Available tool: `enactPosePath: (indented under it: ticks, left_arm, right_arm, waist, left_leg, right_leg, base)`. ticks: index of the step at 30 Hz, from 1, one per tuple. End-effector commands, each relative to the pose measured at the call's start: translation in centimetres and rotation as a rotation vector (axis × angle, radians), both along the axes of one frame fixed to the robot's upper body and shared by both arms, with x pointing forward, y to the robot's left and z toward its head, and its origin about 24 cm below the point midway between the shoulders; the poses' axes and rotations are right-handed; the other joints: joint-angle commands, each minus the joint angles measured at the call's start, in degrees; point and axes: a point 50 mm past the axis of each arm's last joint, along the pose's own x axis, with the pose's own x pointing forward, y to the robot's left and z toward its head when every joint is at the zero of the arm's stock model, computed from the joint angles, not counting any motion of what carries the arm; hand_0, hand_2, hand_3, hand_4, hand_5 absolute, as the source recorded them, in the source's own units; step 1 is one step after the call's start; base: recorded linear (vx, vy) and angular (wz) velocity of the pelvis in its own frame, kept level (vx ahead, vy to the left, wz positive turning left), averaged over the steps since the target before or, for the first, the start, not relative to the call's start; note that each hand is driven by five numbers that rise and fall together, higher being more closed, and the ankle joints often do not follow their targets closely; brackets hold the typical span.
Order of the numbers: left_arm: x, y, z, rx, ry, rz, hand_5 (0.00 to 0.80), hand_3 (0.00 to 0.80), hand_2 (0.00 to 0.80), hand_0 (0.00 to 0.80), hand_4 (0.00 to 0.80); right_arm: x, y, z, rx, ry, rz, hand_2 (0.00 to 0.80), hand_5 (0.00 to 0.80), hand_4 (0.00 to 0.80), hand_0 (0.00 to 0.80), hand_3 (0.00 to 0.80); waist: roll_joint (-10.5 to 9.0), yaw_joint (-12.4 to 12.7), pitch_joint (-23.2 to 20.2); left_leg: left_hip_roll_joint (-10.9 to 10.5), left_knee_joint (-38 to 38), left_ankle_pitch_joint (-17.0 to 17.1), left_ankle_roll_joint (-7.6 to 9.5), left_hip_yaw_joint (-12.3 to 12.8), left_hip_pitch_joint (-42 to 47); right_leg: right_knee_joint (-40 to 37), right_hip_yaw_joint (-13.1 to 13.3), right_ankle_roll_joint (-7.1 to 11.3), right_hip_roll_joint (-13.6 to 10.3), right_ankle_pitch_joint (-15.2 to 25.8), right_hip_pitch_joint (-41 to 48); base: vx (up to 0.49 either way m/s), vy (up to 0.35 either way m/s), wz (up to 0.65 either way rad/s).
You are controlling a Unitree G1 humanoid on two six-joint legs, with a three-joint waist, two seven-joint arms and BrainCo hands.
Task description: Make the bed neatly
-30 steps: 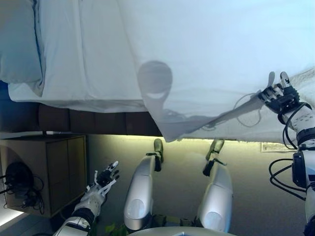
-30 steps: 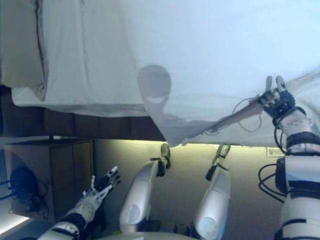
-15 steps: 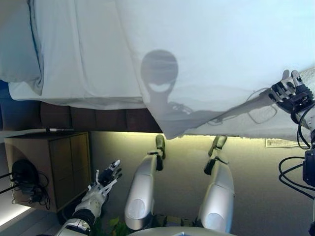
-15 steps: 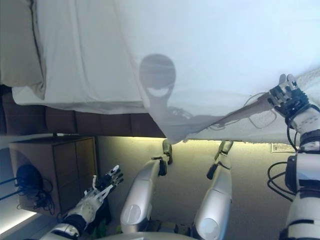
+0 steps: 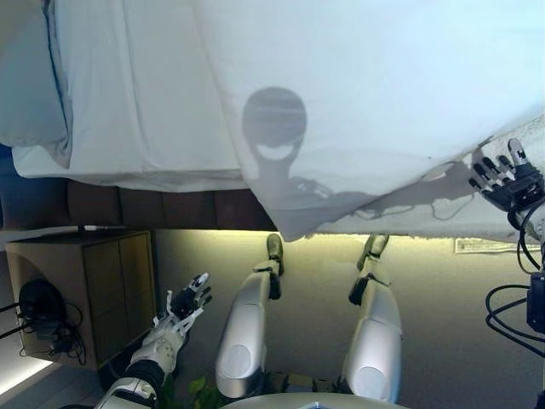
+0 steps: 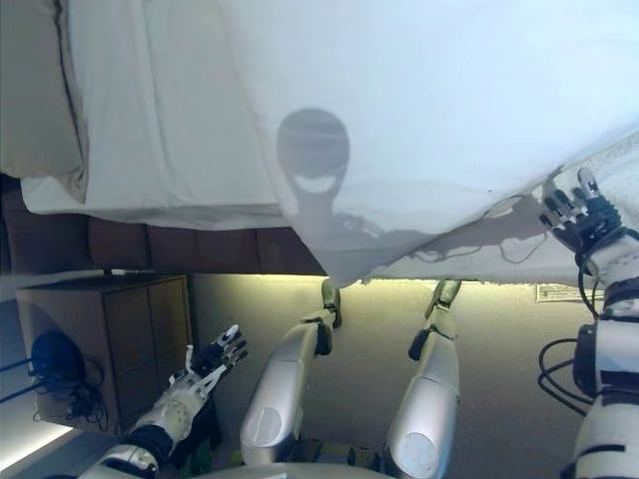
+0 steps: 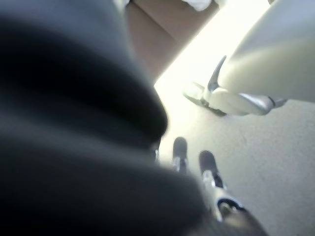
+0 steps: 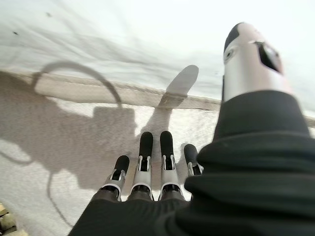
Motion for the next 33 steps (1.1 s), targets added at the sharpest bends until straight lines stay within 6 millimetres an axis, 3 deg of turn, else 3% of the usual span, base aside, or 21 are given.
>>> enactPosePath:
  ticks: [1, 18, 22, 33]
  left_arm:
    - [-2.8, 2.4, -0.8, 0.055, 0.077, 0.035, 0.000, 0.000, 0.000, 0.000, 0.000]
    - [-4.0, 2.7, -1.0, 0.052, 0.065, 0.036, 0.000, 0.000, 0.000, 0.000, 0.000]
    - [-4.5, 2.8, -1.1, 0.050, 0.070, 0.025, 0.000, 0.000, 0.000, 0.000, 0.000]
    - [-5.3, 2.9, -1.4, 0.038, 0.078, 0.010, 0.000, 0.000, 0.000, 0.000, 0.000]
  right_arm:
    - [0.1, -1.1, 3.9, -0.120, -0.076, -0.024, 0.000, 0.000, 0.000, 0.000, 0.000]
    - [-0.2, -2.1, 9.0, -0.232, -0.170, -0.061, 0.000, 0.000, 0.000, 0.000, 0.000]
    - [-0.4, -2.2, 10.5, -0.266, -0.208, -0.068, 0.000, 0.000, 0.000, 0.000, 0.000]
    - [-0.5, -2.1, 13.1, -0.320, -0.270, -0.064, 0.000, 0.000, 0.000, 0.000, 0.000]
  waist:
    - [0.03, 0.31, -0.13]
    - [2.02, 1.34, -0.13]
    - [2.40, 1.51, -0.13]
    - [2.09, 1.74, -0.13]
  left_leg:
    - [2.80, -4.03, 5.35, -1.90, -3.34, -1.97]
    - [2.33, -7.69, 7.70, -2.28, -3.92, -3.92]
    - [2.18, -8.45, 6.85, -2.80, -4.44, -2.56]
    - [2.94, -11.31, 7.72, -3.13, -3.94, 1.87]
  right_leg:
    - [5.04, 2.03, 3.90, -1.07, -4.43, -2.06]
    - [6.04, 2.06, 3.39, -0.38, -5.45, -5.27]
    - [6.88, 2.62, 3.86, -0.12, -7.32, -4.47]
    - [6.86, 1.73, 3.62, -0.04, -8.30, -0.90]
  base:
    - [0.024, -0.023, 0.06]
    - [0.017, -0.011, 0.03]
    - [0.046, -0.014, 0.01]
    - [0.000, -0.001, 0.00]
